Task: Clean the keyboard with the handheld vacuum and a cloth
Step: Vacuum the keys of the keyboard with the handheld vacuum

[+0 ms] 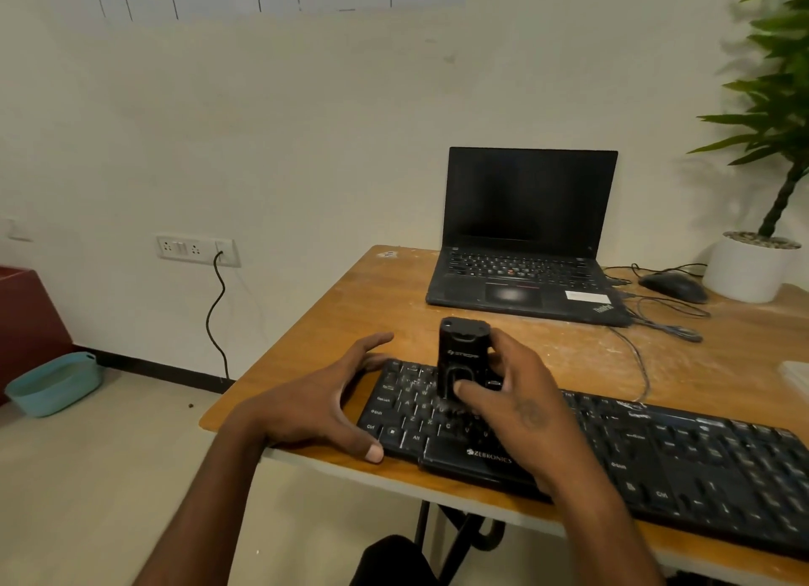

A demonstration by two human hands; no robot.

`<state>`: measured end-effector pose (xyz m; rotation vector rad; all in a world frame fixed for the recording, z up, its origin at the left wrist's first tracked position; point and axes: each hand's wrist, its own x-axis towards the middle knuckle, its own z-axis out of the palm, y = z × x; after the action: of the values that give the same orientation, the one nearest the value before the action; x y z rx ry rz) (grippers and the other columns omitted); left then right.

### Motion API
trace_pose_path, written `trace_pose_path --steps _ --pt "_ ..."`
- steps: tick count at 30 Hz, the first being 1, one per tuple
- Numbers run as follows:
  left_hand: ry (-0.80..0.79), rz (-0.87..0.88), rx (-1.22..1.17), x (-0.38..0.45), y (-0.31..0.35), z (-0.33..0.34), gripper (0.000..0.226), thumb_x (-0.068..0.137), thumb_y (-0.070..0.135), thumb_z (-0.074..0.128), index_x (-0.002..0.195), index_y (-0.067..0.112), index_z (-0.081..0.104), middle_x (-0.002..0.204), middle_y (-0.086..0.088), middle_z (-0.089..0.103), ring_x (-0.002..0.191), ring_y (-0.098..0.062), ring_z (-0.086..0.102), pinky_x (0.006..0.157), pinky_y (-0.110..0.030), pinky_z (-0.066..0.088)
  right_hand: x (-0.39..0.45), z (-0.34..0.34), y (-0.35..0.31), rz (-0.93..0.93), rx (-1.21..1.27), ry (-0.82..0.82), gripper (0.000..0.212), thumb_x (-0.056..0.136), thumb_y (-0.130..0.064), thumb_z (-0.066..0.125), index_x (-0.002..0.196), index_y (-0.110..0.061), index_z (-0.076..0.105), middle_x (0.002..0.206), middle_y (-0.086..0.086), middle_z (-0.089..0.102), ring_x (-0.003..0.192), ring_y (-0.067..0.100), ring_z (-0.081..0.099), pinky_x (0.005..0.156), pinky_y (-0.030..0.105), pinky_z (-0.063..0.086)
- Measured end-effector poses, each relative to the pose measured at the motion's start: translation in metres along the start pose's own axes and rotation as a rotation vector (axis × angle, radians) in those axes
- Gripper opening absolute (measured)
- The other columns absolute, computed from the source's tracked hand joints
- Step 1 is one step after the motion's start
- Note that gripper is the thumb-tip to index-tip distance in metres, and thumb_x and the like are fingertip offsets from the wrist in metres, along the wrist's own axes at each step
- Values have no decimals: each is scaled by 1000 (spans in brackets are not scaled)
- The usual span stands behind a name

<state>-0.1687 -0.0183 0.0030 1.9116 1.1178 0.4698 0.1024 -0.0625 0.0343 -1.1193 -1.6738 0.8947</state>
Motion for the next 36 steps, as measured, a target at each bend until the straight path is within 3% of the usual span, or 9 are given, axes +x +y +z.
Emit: trace_pose_path --steps 2,4,9,13,18,22,25,30,36 --pt "1 6 2 1 0 0 128 73 22 96 155 63 7 154 29 39 134 8 49 107 -19 49 -5 -8 -1 0 4 14 48 93 -7 66 113 -48 53 105 -26 62 88 -27 55 61 5 48" --pt "-1 12 -1 0 0 -1 128 73 22 96 155 64 7 155 28 39 134 7 49 108 -21 49 -2 -2 -2 9 -6 13 43 94 -8 66 119 -42 55 106 -23 63 88 -22 59 62 7 50" --pt "22 17 -1 2 2 2 124 72 25 97 152 65 11 156 26 40 136 6 48 110 -21 48 18 44 -7 -18 -96 -26 42 95 -12 64 130 -33 55 115 -11 67 98 4 65 81 32 60" --pt "32 24 3 2 0 2 123 70 29 99 151 64 13 157 29 39 139 7 46 109 -17 45 20 50 -9 -39 -97 -43 41 92 -9 63 127 -31 56 110 -10 67 95 2 64 73 20 55" --pt "1 4 -8 1 -2 -1 127 72 20 97 153 67 12 154 25 40 132 10 50 102 -15 49 0 5 -4 16 -36 -40 44 94 -12 66 118 -46 54 110 -23 62 95 -12 61 81 28 59" --pt "8 5 -6 -1 -3 -1 127 71 21 98 152 68 13 155 27 40 134 10 48 104 -14 48 -19 -40 -2 38 -66 1 46 95 -10 65 114 -48 50 108 -25 60 88 -24 57 68 15 51" --pt "8 4 -7 -1 -1 -1 127 71 22 98 153 68 13 155 28 41 135 9 48 105 -14 47 -24 -53 2 76 -76 57 39 96 -10 64 120 -38 53 109 -17 64 88 -16 62 64 18 56" --pt "14 0 6 0 2 0 127 71 21 98 155 64 12 155 25 39 133 11 48 102 -12 47 -11 -20 2 52 -103 51 39 96 -8 63 118 -39 51 108 -16 66 94 4 67 76 30 60" --pt "8 -9 2 -2 1 -1 126 71 25 98 153 68 13 157 26 38 137 8 46 108 -17 46 -4 -5 0 50 -76 17 40 96 -10 63 117 -42 52 108 -17 65 90 -4 66 77 33 61"
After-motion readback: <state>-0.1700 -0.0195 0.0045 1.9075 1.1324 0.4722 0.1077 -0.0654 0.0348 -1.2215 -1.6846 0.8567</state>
